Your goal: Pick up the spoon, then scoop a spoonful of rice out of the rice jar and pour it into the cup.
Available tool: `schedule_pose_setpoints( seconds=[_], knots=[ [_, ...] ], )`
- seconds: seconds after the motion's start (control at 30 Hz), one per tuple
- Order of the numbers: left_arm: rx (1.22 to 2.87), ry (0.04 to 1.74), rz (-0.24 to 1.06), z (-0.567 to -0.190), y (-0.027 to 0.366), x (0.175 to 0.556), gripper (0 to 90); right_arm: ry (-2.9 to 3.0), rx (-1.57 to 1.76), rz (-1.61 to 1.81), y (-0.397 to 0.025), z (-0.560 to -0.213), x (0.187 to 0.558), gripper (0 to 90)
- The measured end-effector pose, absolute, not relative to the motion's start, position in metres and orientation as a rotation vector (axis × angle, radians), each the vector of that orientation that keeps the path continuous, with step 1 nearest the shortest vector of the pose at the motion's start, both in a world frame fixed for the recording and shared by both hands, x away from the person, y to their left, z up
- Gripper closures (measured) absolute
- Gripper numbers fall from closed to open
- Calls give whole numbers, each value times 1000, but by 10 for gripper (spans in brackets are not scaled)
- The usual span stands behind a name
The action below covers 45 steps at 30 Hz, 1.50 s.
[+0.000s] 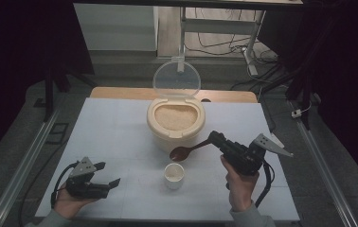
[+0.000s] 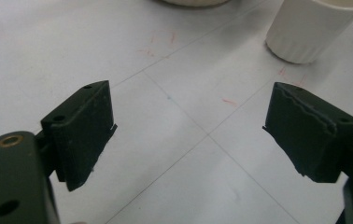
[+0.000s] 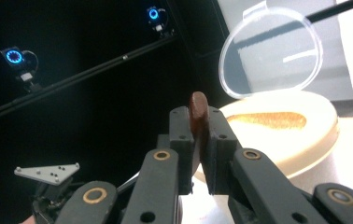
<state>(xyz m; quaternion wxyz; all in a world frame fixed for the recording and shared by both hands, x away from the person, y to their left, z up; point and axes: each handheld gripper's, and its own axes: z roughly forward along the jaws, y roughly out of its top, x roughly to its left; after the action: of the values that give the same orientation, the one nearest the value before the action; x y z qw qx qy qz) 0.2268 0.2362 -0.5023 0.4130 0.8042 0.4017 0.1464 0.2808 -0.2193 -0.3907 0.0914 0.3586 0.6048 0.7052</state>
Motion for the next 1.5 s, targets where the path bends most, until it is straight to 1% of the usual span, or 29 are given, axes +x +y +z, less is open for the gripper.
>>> schedule_pose_setpoints(
  seconds=[0.27, 0.57, 0.7, 0.83, 1.1, 1.5],
  knots=[
    [2046, 1015, 349, -508, 233, 230, 136, 1756, 1042, 2116, -228, -383, 281, 839],
    [2049, 1016, 348, -507, 233, 232, 133, 1667, 1012, 2140, -235, -364, 288, 839],
    [2048, 1015, 344, -507, 233, 232, 133, 1646, 1021, 2109, -234, -356, 302, 840],
    [2060, 1011, 337, -508, 231, 232, 133, 1629, 1045, 2048, -226, -348, 328, 839],
    [2075, 1007, 332, -509, 229, 232, 134, 1642, 1073, 1906, -209, -348, 358, 839],
    [2086, 1006, 322, -510, 228, 232, 137, 1681, 1010, 1644, -185, -354, 377, 839]
  ],
)
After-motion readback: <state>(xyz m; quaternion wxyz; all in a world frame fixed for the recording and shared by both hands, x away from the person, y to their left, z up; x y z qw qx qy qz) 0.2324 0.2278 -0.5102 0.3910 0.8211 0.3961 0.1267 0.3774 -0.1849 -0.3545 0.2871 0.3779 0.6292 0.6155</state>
